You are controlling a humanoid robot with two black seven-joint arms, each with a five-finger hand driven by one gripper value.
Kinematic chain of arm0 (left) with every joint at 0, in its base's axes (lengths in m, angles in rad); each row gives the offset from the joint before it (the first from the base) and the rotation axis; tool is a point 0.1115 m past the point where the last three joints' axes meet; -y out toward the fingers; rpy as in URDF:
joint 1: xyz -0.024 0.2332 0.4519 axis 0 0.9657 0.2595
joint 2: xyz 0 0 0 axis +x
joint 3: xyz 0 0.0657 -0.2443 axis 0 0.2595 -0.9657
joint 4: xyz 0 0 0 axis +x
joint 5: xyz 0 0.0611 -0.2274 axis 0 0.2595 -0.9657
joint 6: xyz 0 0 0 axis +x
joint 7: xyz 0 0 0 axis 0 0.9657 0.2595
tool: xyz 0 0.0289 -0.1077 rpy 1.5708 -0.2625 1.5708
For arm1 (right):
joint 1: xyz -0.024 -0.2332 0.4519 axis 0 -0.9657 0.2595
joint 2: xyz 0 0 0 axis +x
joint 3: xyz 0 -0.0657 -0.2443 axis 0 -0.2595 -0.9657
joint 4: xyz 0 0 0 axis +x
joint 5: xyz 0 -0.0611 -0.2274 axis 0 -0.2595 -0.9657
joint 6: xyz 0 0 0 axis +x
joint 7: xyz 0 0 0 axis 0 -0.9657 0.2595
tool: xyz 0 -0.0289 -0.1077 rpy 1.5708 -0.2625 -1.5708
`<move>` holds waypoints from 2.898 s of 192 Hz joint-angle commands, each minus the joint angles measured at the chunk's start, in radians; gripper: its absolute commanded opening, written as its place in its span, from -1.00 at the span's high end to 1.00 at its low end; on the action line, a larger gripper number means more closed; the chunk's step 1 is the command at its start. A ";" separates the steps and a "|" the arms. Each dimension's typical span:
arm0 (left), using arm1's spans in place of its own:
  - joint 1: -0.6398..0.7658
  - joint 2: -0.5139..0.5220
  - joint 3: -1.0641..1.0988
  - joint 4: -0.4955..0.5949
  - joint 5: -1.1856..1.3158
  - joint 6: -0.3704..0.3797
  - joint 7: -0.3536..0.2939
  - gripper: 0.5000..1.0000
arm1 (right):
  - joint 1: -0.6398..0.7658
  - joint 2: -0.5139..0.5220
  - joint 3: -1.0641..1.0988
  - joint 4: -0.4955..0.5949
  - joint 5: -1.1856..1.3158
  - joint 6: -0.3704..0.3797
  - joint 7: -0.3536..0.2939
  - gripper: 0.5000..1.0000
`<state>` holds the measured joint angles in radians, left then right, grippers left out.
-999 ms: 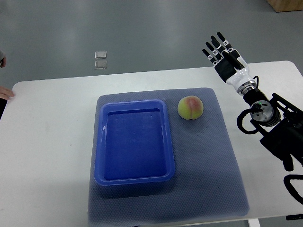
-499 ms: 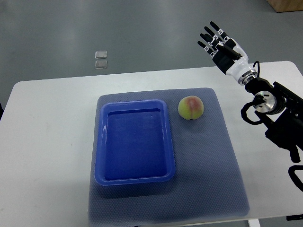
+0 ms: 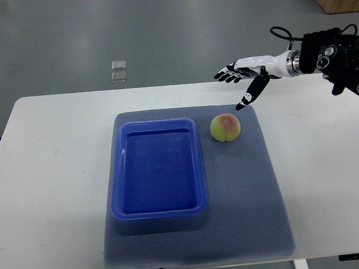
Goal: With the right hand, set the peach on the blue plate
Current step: 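Lower the right hand onto the peach and close fingers around it, then lift the peach with the right hand and carry it above the tray, then lower the held peach with the right hand into the blue tray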
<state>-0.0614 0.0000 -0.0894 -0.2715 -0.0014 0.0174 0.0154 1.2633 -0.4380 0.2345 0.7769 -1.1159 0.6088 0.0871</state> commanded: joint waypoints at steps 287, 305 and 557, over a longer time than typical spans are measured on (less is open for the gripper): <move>0.000 0.000 0.000 0.008 0.000 -0.005 0.000 -1.00 | 0.242 -0.071 -0.182 0.189 0.004 -0.023 -0.003 1.00; 0.000 0.000 0.000 0.006 0.000 -0.005 0.000 -1.00 | 0.292 -0.102 -0.182 0.223 0.024 -0.001 -0.004 1.00; 0.000 0.000 0.005 0.000 0.000 -0.005 0.000 -1.00 | 0.079 0.438 -0.310 0.039 0.122 -0.169 -0.026 1.00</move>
<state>-0.0613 0.0000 -0.0840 -0.2670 -0.0016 0.0124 0.0153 1.3629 0.0001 -0.0765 0.8116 -1.0094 0.4417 0.0543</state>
